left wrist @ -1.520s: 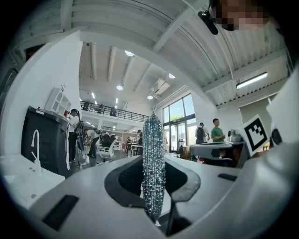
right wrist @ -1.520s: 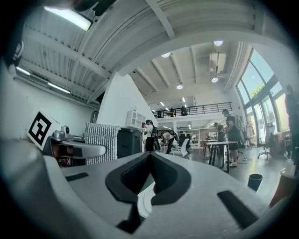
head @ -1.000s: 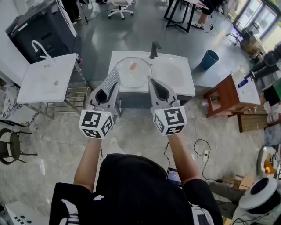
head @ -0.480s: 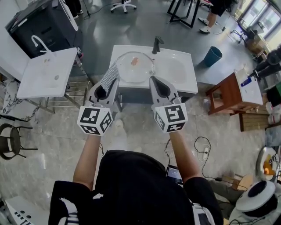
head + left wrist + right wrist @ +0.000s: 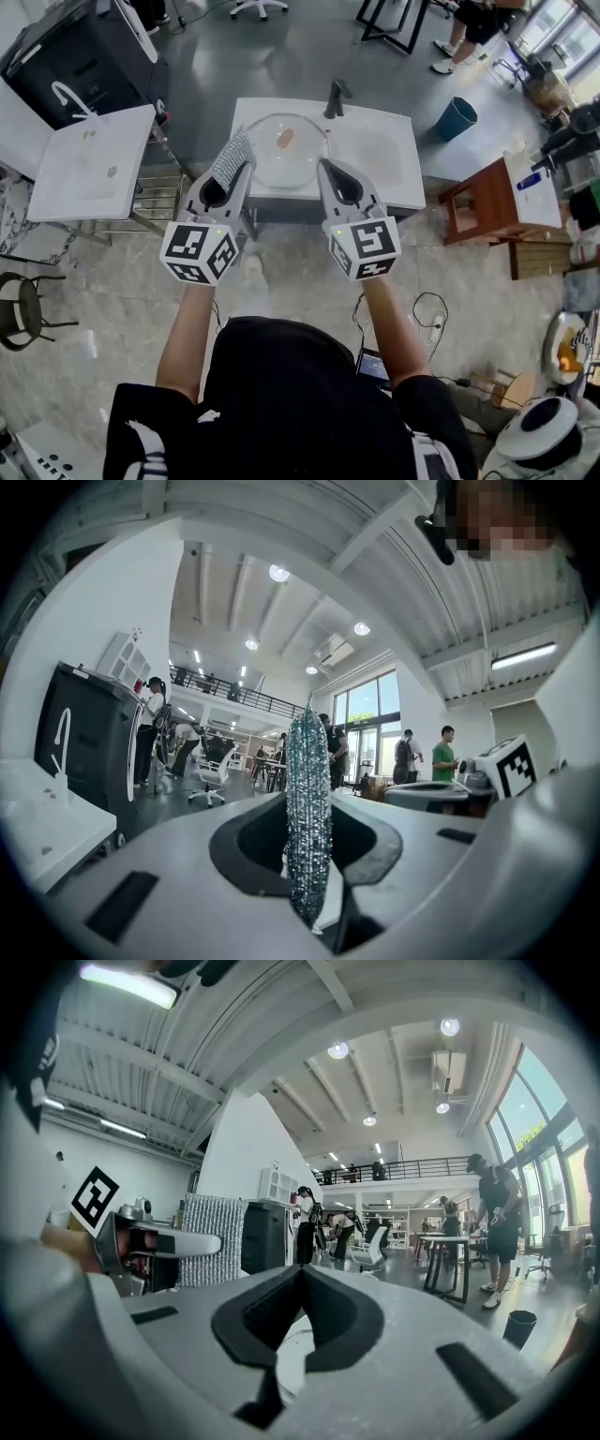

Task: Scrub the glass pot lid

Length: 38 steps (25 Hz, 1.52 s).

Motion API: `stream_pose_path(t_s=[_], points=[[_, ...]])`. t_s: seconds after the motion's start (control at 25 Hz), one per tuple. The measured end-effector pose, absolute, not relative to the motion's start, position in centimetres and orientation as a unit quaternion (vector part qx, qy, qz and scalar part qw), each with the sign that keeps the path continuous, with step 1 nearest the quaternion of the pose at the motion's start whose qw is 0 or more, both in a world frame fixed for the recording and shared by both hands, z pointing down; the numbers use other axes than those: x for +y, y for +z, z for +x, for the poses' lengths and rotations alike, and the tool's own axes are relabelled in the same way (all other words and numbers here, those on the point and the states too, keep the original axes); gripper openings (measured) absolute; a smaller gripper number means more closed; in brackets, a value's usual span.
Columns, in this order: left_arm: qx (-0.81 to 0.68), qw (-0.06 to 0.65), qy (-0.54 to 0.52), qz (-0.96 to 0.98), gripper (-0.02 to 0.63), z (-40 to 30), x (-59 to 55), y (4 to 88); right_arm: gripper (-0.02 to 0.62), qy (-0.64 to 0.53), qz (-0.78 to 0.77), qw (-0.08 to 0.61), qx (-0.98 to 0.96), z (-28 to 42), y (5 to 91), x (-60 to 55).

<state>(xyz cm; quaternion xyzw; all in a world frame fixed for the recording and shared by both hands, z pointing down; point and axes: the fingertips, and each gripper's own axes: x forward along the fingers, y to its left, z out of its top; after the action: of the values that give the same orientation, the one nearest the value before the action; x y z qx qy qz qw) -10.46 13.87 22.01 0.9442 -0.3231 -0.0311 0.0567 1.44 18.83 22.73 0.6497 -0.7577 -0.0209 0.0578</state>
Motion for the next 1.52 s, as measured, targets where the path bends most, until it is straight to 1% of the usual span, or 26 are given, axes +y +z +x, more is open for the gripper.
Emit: stream_pose_path(t_s=[0.44,0.96,1.36,1.52], points=[[-0.309,0.078,-0.014,0.948,0.072,-7.2,3.1,22.9,-0.012,0.005,0.655,0.066,-0.753,4.1,23.5,7.7],[-0.288,0.116,0.009,0.951,0.072,-6.8,-9.1,25.9,-0.012,0.035,0.67,0.099,-0.735,4.7,25.9,-3.7],[-0.253,0.123,0.026,0.959,0.072,-5.8,-14.2,28.2,-0.012,0.045,0.685,0.122,-0.717,5.2,27.7,-8.8],[-0.243,0.141,0.034,0.959,0.072,-4.9,-14.5,29.8,-0.012,0.056,0.689,0.139,-0.709,6.3,29.4,-9.1]])
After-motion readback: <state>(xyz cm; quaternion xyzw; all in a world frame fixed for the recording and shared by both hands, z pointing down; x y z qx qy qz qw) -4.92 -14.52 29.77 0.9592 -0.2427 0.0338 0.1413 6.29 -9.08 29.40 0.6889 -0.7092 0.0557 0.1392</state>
